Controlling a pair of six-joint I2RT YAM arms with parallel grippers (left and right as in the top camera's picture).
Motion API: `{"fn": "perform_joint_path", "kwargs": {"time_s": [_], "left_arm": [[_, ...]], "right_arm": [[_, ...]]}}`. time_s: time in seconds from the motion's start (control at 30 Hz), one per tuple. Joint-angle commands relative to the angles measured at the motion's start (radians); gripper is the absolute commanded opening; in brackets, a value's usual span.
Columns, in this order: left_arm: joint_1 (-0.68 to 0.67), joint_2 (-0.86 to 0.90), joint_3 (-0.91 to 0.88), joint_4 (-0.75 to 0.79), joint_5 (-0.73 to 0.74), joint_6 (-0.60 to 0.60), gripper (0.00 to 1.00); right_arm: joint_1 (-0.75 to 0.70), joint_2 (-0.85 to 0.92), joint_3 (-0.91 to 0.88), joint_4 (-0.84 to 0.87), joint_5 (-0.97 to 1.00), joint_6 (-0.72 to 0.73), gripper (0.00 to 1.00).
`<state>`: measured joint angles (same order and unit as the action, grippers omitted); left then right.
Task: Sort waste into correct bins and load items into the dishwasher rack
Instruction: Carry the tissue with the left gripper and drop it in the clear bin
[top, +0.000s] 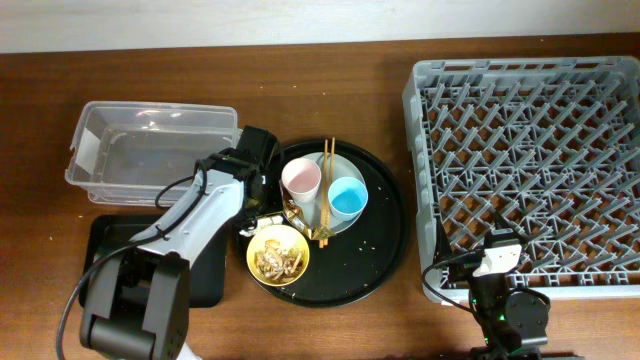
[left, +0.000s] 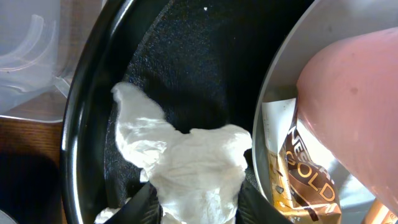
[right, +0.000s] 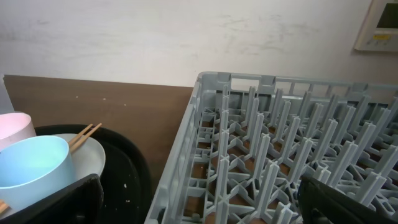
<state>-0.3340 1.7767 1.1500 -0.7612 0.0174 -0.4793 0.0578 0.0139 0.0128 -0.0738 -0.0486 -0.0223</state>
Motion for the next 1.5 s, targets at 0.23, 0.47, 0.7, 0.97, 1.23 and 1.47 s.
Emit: {"fn": "perform_joint_path", "kwargs": {"time_s": [0.23, 0.47, 0.7, 0.97, 1.23, 1.47], "left_arm": [[-0.003, -0.014, 0.054, -0.030, -0.014, 0.003, 0.00], [-0.003, -0.148, 0.249, -0.126, -0.018, 0.092, 0.00], [-0.003, -0.264, 0.343, -0.183, -0.222, 0.092, 0.00], [0.124, -0.197, 0.333, -0.183, -0.388, 0.068, 0.00], [0.233, -0.038, 0.333, -0.168, -0.333, 0.069, 0.10], [0.260, -0.010, 0.357, -0.169, -0.313, 0.089, 0.82]], "right_arm": [[-0.006, -0.006, -0.007, -0.001, 0.008, 0.013, 0.98], [-0.006, -0.006, -0.007, -0.001, 0.008, 0.013, 0.98], [-0.006, -0.006, -0.007, -0.001, 0.008, 0.013, 0.98], [-0.006, -0.006, -0.007, -0.001, 0.008, 0.013, 0.98], [-0.006, -0.006, -0.007, -0.001, 0.008, 0.013, 0.98], [-0.006, -0.006, -0.007, -0.001, 0.008, 0.013, 0.98]]}}
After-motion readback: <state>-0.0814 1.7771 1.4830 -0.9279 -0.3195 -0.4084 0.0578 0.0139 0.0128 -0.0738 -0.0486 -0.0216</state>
